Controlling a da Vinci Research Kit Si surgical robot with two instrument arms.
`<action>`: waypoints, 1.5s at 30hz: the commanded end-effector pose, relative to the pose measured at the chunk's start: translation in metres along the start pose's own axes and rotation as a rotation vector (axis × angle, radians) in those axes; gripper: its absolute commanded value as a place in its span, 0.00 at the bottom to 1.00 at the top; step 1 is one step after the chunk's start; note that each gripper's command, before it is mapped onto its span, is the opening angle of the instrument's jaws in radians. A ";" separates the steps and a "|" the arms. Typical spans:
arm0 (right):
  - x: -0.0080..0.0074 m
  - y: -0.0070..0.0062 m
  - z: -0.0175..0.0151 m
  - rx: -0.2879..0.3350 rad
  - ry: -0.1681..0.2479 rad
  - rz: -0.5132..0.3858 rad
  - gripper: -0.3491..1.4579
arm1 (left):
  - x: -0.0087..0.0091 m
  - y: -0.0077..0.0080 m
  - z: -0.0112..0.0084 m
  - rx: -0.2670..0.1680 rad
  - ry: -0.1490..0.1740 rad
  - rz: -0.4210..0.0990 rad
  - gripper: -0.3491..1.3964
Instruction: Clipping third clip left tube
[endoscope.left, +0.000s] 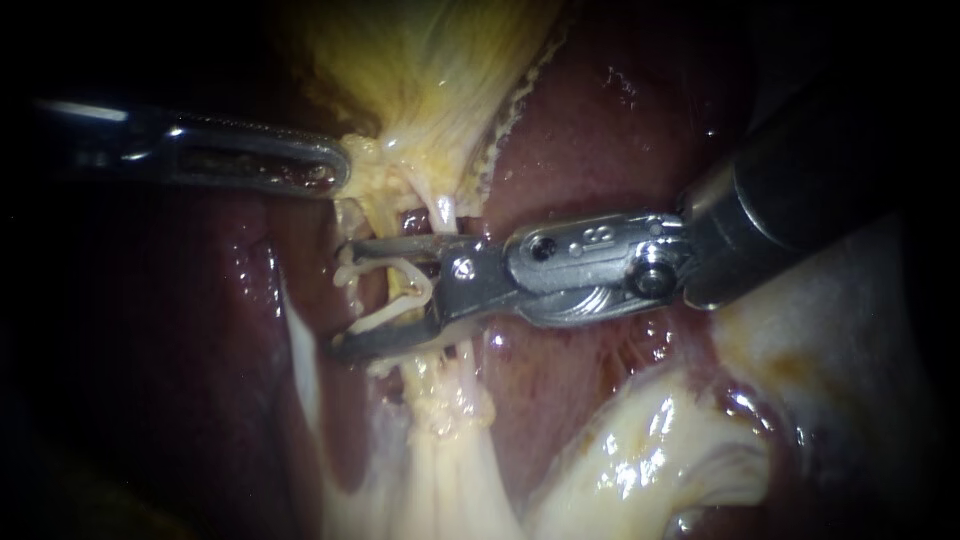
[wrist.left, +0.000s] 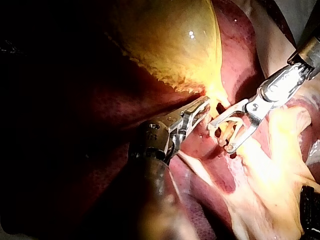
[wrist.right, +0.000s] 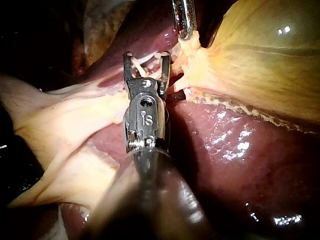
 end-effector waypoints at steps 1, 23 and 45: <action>0.0000 0.0000 0.0000 0.000 0.000 0.000 0.47 | 0.0000 0.0000 0.0000 0.000 0.000 -0.001 0.00; 0.0036 -0.0023 -0.0058 0.032 0.012 0.091 0.45 | -0.0003 0.0004 -0.0012 0.012 0.004 -0.002 0.00; -0.0016 0.0027 -0.0024 -0.001 0.007 0.299 0.45 | -0.0002 0.0002 -0.0012 0.011 0.003 -0.002 0.00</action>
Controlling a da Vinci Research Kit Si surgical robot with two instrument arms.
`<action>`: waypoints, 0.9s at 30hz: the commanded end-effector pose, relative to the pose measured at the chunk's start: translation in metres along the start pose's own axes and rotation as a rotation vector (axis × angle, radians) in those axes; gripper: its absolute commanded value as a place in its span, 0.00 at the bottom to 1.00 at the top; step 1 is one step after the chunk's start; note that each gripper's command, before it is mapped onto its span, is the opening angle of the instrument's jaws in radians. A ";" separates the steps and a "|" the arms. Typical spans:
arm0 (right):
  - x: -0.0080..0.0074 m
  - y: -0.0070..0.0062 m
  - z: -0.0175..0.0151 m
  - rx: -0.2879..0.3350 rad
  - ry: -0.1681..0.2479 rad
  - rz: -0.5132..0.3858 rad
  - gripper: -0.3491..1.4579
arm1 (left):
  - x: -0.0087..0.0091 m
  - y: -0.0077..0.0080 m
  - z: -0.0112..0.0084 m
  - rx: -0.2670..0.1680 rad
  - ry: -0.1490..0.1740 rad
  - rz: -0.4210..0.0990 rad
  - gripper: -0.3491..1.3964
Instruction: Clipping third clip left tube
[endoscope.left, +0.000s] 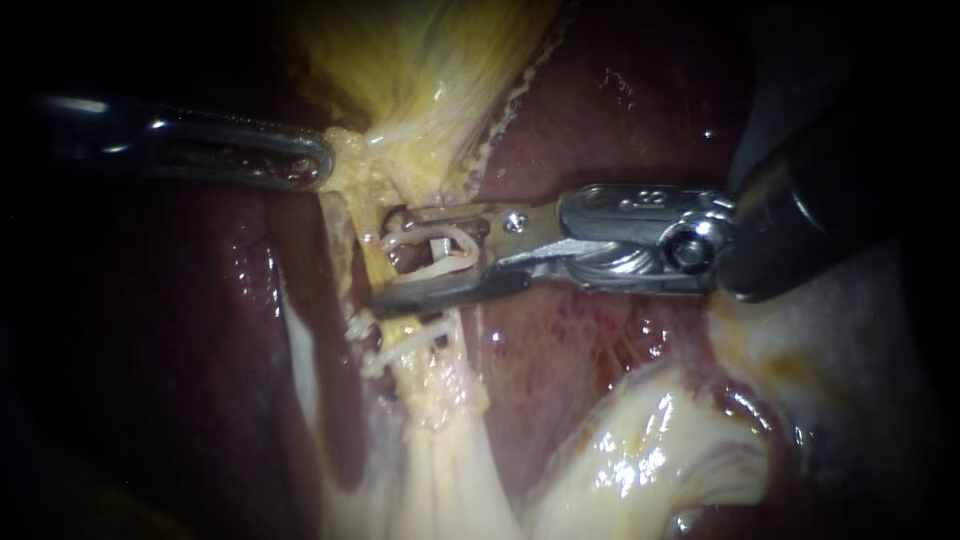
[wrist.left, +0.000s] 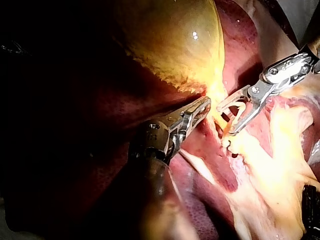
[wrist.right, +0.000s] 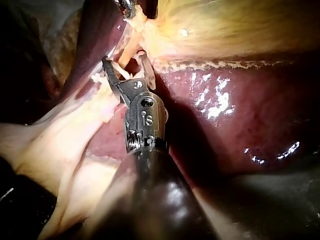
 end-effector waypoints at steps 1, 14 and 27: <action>0.0000 -0.0002 0.0005 -0.004 0.001 0.006 0.46 | 0.0000 0.0000 0.0001 -0.001 0.000 0.000 0.00; 0.0007 -0.0002 0.0017 0.212 0.208 0.156 0.45 | 0.0000 0.0000 0.0002 -0.002 0.000 0.000 0.00; 0.0050 -0.0007 -0.0009 0.330 0.363 0.235 0.43 | 0.0000 0.0000 0.0002 -0.002 0.000 0.000 0.00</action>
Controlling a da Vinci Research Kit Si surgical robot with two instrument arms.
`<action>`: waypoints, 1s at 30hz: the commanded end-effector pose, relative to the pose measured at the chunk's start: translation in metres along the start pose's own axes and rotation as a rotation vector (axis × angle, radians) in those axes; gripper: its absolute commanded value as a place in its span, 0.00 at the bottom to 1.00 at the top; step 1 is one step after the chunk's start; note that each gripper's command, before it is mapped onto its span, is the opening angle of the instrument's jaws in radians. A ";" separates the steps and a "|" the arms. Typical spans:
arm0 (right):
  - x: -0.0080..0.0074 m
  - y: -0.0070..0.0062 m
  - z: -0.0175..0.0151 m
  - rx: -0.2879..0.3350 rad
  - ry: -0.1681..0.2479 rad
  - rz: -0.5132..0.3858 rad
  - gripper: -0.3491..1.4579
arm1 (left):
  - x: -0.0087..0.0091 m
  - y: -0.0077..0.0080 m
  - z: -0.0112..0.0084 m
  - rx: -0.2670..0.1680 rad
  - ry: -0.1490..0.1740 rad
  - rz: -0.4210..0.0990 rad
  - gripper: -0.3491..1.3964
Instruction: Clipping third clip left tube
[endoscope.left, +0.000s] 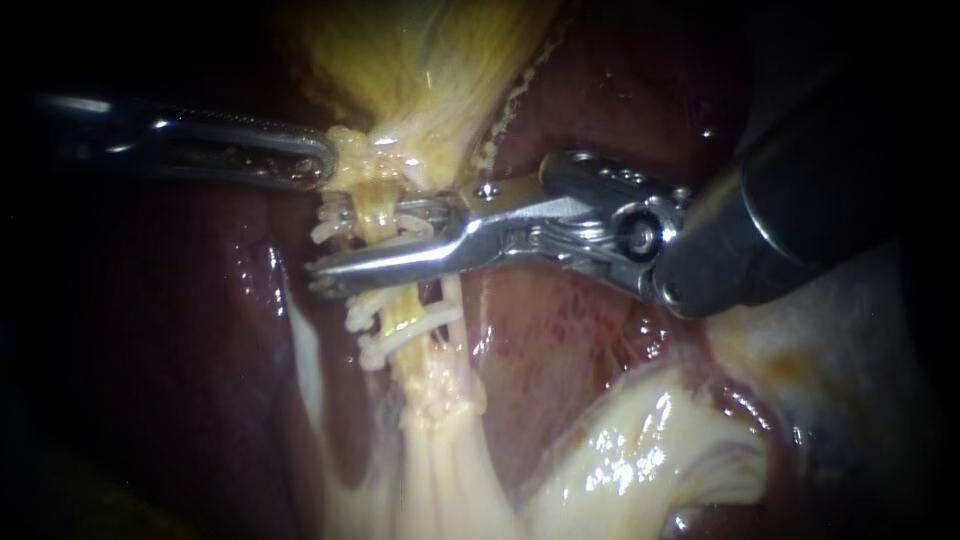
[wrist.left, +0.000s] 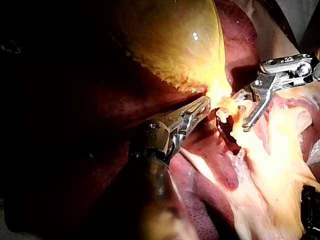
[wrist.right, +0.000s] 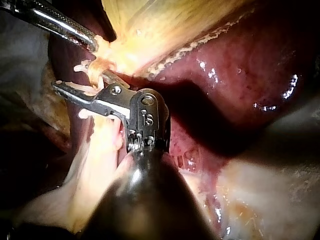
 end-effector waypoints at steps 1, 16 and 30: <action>0.0002 0.0001 0.0001 -0.003 0.005 0.015 0.43 | 0.0000 0.0000 0.0000 0.000 0.000 0.000 0.00; -0.0002 0.0011 -0.0010 -0.026 0.018 0.077 0.01 | 0.0000 0.0000 0.0000 0.000 0.000 0.000 0.00; -0.0005 0.0011 -0.0016 -0.052 0.023 0.076 0.00 | 0.0000 0.0000 0.0000 0.000 0.000 0.000 0.00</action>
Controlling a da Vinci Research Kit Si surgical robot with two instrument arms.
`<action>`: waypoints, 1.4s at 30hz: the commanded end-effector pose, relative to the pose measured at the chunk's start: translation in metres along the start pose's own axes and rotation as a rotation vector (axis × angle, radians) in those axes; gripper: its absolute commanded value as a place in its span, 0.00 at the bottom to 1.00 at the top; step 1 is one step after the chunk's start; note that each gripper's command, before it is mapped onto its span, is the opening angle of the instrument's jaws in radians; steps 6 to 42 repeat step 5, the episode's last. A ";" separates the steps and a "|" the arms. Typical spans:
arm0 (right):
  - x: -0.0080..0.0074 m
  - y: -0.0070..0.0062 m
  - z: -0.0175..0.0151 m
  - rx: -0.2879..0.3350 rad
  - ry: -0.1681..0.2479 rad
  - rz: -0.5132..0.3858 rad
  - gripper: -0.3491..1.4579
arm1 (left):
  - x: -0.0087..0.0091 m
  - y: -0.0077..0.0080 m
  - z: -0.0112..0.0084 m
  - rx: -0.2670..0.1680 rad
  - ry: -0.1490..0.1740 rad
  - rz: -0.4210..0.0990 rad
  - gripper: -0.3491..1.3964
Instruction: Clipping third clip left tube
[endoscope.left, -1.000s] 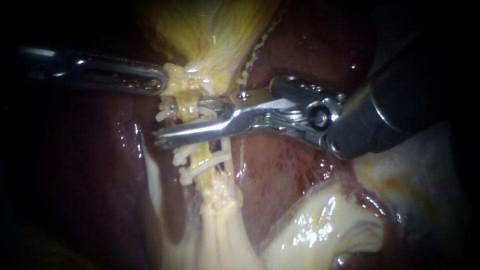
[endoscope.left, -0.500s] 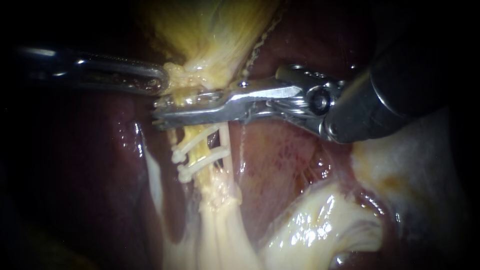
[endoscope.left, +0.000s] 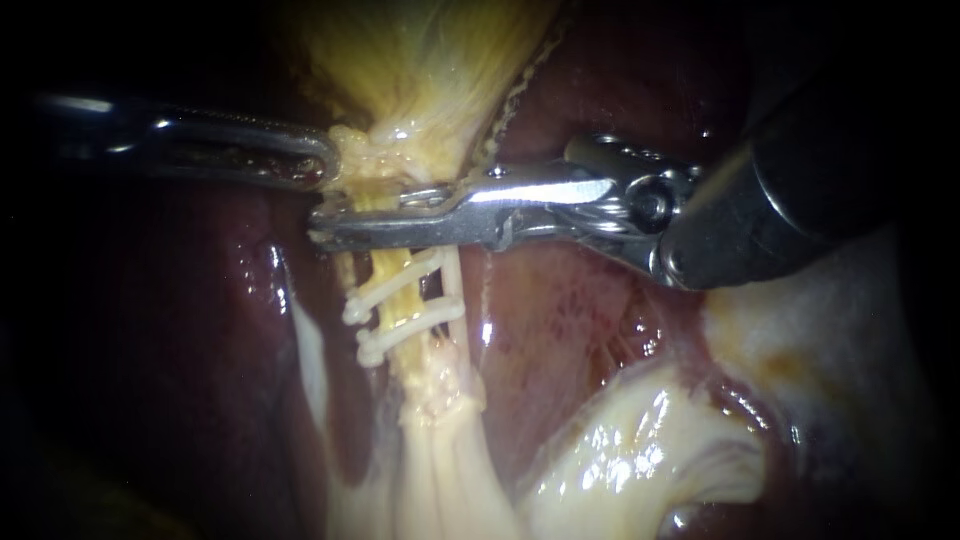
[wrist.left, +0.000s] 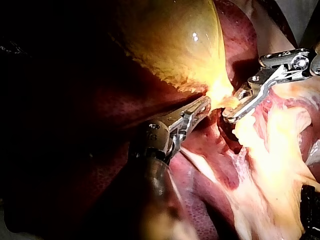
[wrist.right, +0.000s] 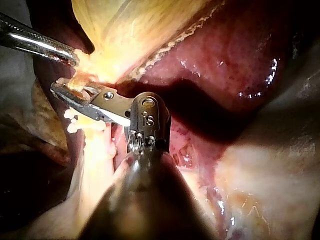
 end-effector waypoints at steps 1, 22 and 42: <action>0.0000 0.0000 0.0000 0.000 0.000 -0.001 0.00 | 0.0000 0.0000 0.0000 0.001 0.000 0.000 0.00; 0.0000 0.0000 0.0000 0.000 0.000 -0.001 0.00 | 0.0000 0.0000 0.0000 0.001 0.000 0.000 0.00; 0.0000 0.0000 0.0000 0.000 0.000 -0.001 0.00 | 0.0000 0.0000 0.0000 0.001 0.000 0.000 0.00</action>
